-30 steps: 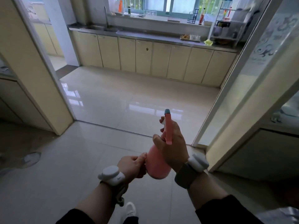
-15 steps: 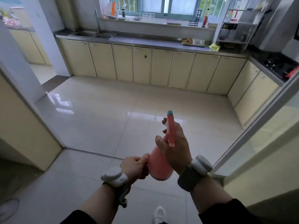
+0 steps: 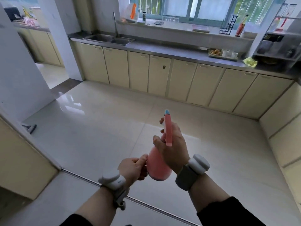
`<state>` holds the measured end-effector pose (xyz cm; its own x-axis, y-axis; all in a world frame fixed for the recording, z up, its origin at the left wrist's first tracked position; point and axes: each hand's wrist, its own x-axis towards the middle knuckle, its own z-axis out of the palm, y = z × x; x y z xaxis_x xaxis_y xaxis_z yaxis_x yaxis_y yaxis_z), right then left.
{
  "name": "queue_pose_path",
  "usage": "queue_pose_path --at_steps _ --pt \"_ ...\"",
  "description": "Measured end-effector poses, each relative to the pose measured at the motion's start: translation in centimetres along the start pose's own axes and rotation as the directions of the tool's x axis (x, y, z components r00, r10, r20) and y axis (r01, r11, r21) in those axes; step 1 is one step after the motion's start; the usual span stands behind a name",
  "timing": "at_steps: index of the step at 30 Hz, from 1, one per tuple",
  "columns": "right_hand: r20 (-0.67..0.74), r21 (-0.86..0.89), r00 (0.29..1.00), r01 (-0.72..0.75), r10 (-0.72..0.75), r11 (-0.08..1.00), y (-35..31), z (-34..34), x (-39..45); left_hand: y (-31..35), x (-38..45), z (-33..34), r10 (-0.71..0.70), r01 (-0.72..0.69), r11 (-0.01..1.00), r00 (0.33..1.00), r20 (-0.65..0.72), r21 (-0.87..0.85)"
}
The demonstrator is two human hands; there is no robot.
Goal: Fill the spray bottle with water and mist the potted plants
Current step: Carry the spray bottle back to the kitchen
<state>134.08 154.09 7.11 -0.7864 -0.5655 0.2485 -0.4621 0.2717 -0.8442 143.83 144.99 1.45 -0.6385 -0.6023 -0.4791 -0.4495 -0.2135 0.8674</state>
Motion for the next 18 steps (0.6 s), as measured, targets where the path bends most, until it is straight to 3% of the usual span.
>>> queue_pose_path --at_steps 12,18 --pt "-0.039 0.024 0.998 0.042 -0.041 0.999 1.0 11.1 27.2 13.7 25.6 -8.0 0.033 -0.034 0.998 0.999 0.007 0.043" --pt "-0.048 0.046 0.998 0.031 -0.029 0.998 1.9 14.4 37.5 19.1 34.7 -9.8 0.011 -0.012 0.999 0.999 0.033 0.051"
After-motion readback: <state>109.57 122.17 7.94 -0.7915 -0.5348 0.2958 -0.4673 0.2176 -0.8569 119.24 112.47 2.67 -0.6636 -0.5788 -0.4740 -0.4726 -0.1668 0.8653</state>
